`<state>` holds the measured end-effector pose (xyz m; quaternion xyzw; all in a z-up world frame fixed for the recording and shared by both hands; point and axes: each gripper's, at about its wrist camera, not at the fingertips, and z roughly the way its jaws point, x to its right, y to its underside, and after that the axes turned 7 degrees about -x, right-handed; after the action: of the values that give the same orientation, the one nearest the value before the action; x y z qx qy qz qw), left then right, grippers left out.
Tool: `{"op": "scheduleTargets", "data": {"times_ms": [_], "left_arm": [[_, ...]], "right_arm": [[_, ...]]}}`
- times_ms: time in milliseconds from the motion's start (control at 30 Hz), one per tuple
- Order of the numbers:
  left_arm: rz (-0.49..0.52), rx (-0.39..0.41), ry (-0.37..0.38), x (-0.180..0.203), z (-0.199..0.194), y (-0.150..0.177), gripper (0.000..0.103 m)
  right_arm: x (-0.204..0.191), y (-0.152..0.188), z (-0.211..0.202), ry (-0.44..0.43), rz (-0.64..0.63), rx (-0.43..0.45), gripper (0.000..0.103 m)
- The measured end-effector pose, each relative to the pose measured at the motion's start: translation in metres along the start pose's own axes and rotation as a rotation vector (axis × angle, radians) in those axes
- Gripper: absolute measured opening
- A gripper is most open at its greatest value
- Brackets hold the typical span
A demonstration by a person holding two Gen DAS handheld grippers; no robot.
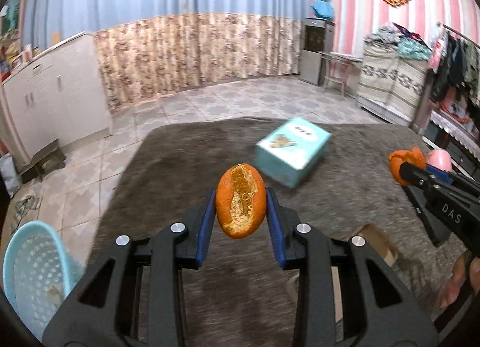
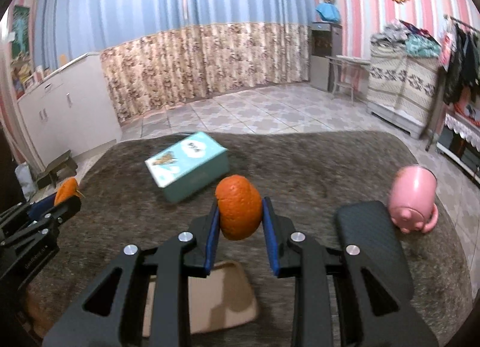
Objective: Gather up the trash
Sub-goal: 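Carry both oranges over the blue basket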
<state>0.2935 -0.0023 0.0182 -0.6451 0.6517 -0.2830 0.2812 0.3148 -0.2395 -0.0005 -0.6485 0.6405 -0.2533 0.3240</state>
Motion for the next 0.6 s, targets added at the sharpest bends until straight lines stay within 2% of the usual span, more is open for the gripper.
{"op": "scheduleTargets", "data": {"times_ms": [267,600], "left_arm": [[-0.08,0.038,-0.116,-0.078,-0.037,0.02,0.032],[-0.181,0.018,-0.287,-0.187,-0.075,0.059,0.032]], "right_arm": [[-0.077,-0.002,-0.008,-0.081,-0.123,0.014,0.027],[-0.182,0.007,-0.022,-0.219,-0.266,0.016,0.027]]}}
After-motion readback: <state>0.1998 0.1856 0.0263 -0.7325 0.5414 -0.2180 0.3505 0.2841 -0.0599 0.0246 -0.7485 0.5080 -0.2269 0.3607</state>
